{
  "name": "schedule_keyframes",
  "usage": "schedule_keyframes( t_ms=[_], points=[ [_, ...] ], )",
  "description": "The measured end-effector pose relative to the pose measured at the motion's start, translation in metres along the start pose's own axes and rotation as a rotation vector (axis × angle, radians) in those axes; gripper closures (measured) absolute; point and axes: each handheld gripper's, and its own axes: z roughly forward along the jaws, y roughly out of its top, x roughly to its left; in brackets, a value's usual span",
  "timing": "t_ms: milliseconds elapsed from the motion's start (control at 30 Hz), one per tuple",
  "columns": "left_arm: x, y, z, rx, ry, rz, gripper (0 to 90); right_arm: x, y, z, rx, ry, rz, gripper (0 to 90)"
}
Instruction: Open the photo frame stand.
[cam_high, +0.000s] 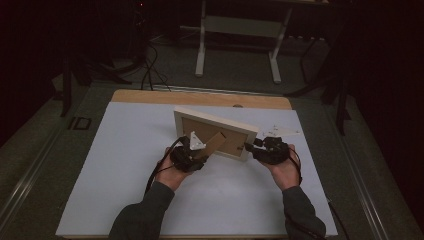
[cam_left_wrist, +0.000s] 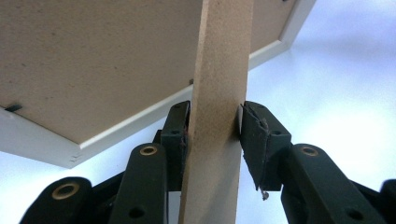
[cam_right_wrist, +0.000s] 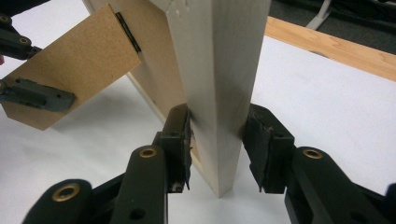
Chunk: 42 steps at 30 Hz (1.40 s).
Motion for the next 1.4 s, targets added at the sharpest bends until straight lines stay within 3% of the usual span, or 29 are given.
schedule_keyframes(
  t_ms=[633,700,933,1400],
  points=[
    [-0.016,-0.009,-0.007,-0.021,-0.068,0.027,63.8,0.016,-0.011,-0.006,-0.027,-0.029,-0.034,60.6],
    [-0.016,-0.011,-0.008,-0.031,-0.091,0.03,63.2,0.018,-0.012,-0.007,-0.028,-0.033,-0.036,60.6],
    [-0.019,-0.016,-0.011,-0.044,-0.124,0.017,62.1,0.023,-0.017,-0.009,-0.042,-0.046,-0.044,60.3],
    [-0.024,-0.026,-0.015,-0.044,-0.131,0.02,61.3,0.031,-0.024,-0.012,-0.055,-0.05,-0.053,59.5]
  ],
)
